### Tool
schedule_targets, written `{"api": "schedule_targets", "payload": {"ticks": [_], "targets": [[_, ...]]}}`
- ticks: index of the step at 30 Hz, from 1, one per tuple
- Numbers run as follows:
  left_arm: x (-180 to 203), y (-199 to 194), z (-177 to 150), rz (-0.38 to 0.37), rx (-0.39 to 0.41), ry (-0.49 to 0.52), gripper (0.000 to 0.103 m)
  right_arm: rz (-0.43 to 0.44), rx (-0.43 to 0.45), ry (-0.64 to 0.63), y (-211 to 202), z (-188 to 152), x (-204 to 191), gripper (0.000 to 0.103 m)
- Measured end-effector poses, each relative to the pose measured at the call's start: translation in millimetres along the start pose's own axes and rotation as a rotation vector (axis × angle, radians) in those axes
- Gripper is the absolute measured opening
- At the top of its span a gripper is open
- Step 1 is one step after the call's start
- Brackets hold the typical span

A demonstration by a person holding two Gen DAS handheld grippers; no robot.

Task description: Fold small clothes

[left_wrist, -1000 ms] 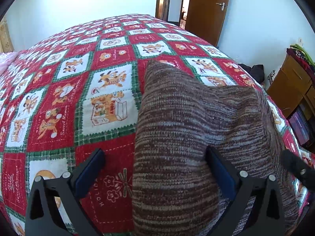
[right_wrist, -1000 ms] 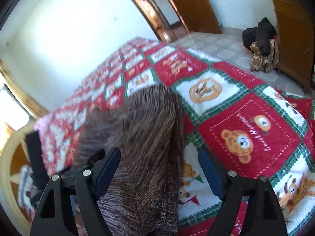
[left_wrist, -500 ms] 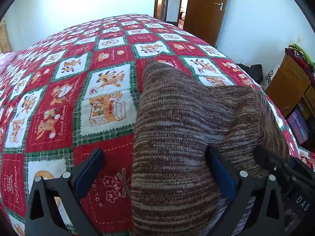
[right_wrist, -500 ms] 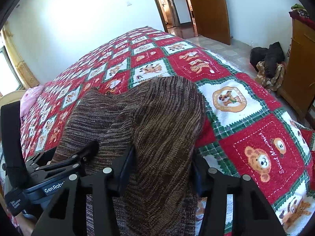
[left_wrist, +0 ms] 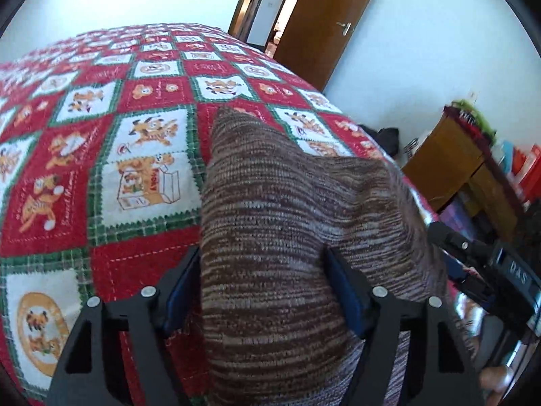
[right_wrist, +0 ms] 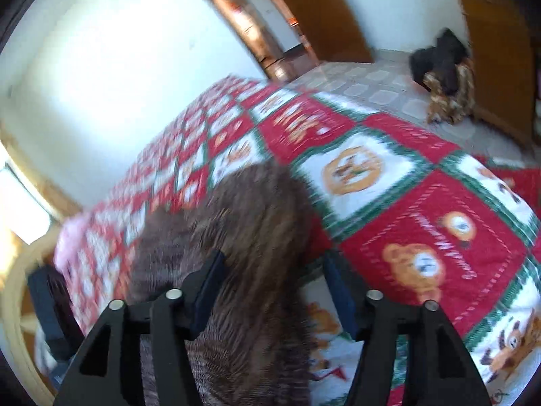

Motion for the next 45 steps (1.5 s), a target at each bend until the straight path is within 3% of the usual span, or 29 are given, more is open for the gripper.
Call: {"api": "schedule_targets", "payload": {"ticks": [4, 8, 11, 12, 15, 18, 26, 32, 36, 40, 45], "targets": [[6, 2, -1, 0.008, -0.009, 0.025, 0.082, 0.062, -0.013, 0.09, 1, 1, 10, 0.07], [9, 1, -3, -0.02, -0.017, 0.042, 0.083, 0.062, -0.108, -0.107, 18, -18, -28, 0.071], [11, 0, -3, -0.017, -0.017, 0.054, 0.077, -0.031, -0.134, -0.267, 26, -30, -47, 0.071], [12, 0, -4, -0.009, -0.014, 0.064, 0.072, -0.031, -0.14, -0.279, 28, -31, -50, 0.069], [15, -1, -4, -0.008, -0.005, 0.086, 0.059, -0.017, -0.137, -0.213, 28, -26, -39, 0.045], [17, -1, -4, 0.004, 0.001, 0.099, 0.055, -0.018, -0.137, -0.216, 27, -27, -40, 0.039], [22, -3, -3, 0.05, 0.029, 0.141, 0.045, -0.086, -0.112, -0.329, 24, -29, -48, 0.029], [20, -16, 0, 0.033, 0.04, 0.12, 0.036, -0.211, -0.046, -0.539, 14, -37, -78, 0.026], [20, -47, 5, -0.002, 0.08, 0.077, 0.035, -0.164, -0.021, -0.504, -13, -33, -97, 0.025], [24, -82, 9, 0.022, 0.117, 0.116, 0.035, -0.126, 0.028, -0.5, -46, -36, -121, 0.025], [30, -122, 8, 0.014, 0.143, 0.145, 0.035, -0.144, 0.088, -0.529, -87, -51, -148, 0.025]]}}
Point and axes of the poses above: each gripper's, at about its wrist camera, not at the fingertips, and y roughly the way its jaws point, x to its right, z to its top, the point moved 7 cm from there along y, roughly the way its jaws point, and after that the axes turned 3 degrees about y, right-handed, at the moved point
